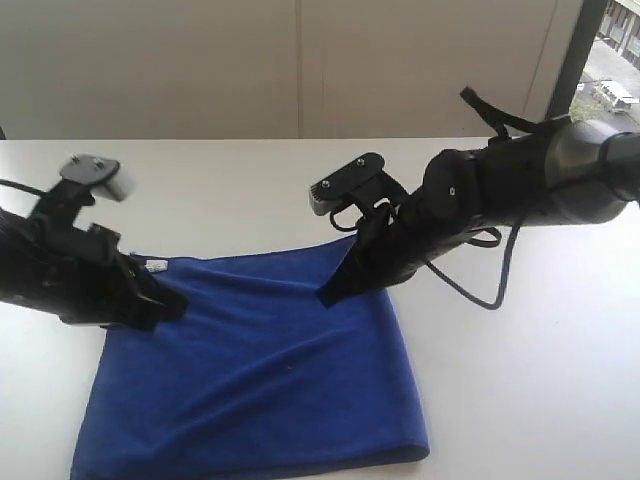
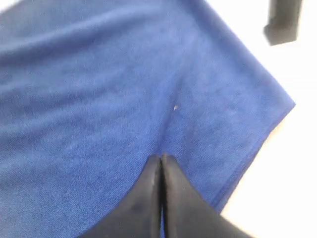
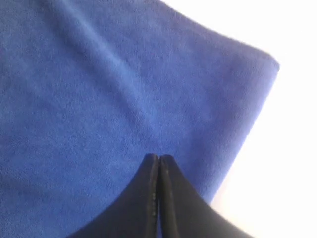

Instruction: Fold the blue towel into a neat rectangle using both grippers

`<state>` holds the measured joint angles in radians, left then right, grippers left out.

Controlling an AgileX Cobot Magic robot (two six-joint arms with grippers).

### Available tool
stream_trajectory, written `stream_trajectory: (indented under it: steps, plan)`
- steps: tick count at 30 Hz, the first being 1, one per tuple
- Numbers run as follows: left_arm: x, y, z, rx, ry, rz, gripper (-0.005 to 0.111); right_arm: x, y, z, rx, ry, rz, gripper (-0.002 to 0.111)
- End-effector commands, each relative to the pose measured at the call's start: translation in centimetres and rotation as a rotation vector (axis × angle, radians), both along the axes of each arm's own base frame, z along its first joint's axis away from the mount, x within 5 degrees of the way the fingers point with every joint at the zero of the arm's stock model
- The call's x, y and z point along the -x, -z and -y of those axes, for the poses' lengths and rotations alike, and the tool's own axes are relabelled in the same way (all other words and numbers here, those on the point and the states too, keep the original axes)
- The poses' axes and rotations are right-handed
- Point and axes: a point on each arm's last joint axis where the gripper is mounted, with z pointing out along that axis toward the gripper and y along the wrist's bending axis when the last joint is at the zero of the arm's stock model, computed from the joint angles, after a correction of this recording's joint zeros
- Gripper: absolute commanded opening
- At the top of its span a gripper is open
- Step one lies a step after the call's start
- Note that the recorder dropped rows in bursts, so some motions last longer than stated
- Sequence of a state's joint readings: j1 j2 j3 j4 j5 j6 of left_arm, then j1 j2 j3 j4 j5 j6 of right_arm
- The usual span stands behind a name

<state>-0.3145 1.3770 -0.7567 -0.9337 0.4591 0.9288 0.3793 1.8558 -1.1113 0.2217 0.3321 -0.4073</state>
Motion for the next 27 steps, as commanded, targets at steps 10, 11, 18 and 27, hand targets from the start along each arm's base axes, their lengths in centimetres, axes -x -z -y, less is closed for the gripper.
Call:
stream_trajectory:
  steps: [10, 11, 18, 27]
  plan:
    - [14.3, -8.1, -8.2, -0.161, -0.294, 0.363, 0.0, -3.0, 1.4, -8.6, -0.191, -0.434, -0.188, 0.0]
    - [15.3, -8.0, -8.8, -0.177, -0.313, 0.376, 0.0, -3.1, 1.5, -9.3, -0.198, -0.442, -0.181, 0.0]
    - [19.1, -4.9, -10.9, -0.241, -0.354, 0.485, 0.0, -5.5, 4.3, -12.5, -0.144, -0.391, -0.111, 0.0]
    - [19.6, -4.4, -11.2, -0.207, -0.38, 0.548, 0.0, -8.0, 7.2, -9.4, 0.146, -0.171, -0.088, 0.0]
